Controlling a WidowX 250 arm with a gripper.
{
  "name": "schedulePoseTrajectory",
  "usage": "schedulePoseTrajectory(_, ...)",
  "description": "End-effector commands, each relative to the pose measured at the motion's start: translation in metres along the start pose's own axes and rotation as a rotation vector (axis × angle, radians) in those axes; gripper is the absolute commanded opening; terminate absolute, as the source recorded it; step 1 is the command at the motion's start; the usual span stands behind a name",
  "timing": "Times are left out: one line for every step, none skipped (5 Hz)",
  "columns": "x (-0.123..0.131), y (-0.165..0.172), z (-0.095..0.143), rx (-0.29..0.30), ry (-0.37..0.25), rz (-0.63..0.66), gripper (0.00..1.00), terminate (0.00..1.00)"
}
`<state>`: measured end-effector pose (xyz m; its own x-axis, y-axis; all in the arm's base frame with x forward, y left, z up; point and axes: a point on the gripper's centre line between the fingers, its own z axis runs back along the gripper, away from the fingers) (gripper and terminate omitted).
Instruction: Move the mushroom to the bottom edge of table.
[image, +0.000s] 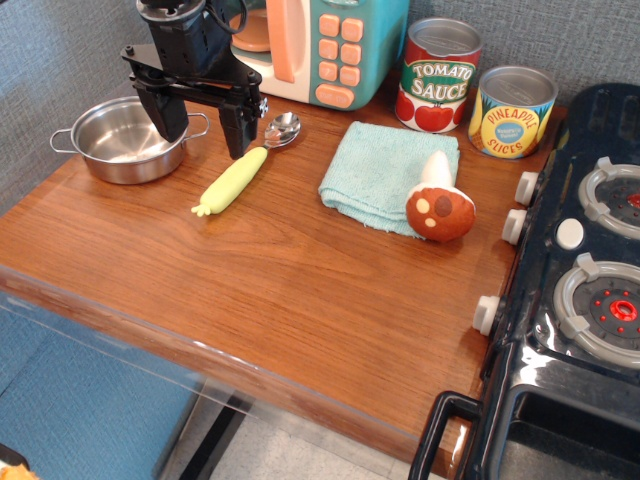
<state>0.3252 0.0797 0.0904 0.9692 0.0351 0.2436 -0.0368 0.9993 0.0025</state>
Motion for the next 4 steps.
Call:
schedulePoseTrajectory(0.000,0.000,0.000,0.000,0.000,0.000,1.00,0.00)
schedulePoseTrajectory(0.013,-0.024,-0.001,-0.019,-0.013,-0.078,1.00,0.00)
schedulePoseTrajectory(0.028,-0.057,-0.001,-0.053,-0.042,-0.142,1.00,0.00)
schedulePoseTrajectory(0.051,-0.108,0.003,-0.082,-0.093,-0.191,1.00,0.00)
